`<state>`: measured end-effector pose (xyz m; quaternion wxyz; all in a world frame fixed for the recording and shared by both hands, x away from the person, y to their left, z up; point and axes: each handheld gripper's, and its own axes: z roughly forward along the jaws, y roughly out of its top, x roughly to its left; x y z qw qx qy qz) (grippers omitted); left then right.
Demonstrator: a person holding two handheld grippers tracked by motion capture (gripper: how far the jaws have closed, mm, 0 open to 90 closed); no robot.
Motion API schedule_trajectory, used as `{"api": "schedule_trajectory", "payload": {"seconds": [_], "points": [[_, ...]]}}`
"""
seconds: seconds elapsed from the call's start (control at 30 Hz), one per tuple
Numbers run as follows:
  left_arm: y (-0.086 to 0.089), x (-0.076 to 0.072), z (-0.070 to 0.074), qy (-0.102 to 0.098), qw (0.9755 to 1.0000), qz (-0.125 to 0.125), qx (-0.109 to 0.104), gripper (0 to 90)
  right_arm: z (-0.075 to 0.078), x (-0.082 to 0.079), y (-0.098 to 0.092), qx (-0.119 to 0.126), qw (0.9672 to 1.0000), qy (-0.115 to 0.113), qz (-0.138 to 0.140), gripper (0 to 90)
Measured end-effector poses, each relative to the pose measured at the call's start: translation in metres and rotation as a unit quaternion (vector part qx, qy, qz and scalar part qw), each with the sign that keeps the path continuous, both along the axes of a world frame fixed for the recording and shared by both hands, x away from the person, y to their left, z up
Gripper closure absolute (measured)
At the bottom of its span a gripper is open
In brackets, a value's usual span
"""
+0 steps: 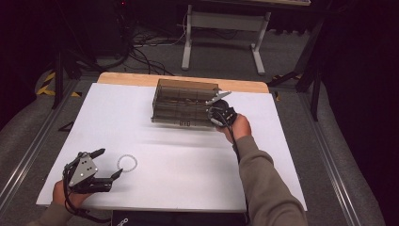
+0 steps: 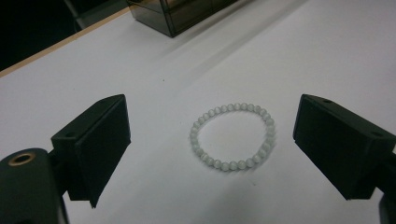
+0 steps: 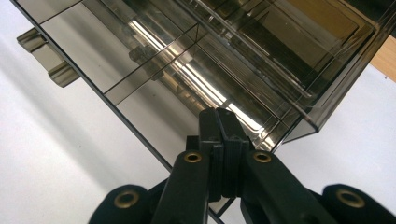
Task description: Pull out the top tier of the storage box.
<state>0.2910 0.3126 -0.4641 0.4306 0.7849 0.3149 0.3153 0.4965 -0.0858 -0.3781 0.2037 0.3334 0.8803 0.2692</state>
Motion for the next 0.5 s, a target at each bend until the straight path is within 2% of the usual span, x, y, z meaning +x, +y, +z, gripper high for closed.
{"api": "schedule_trajectory", "payload": {"seconds": [0.37, 0.5], "points": [[-0.002, 0.0, 0.0, 0.003, 1.0, -0.003, 0.0, 11.9, -0.002, -0.008, -0.002, 0.007, 1.0, -0.001, 0.005, 90.0], [-0.001, 0.0, 0.0, 0.003, 1.0, 0.0, 0.002, 12.1, -0.004, -0.013, -0.002, 0.004, 0.9998, -0.019, 0.006, 90.0]]}}
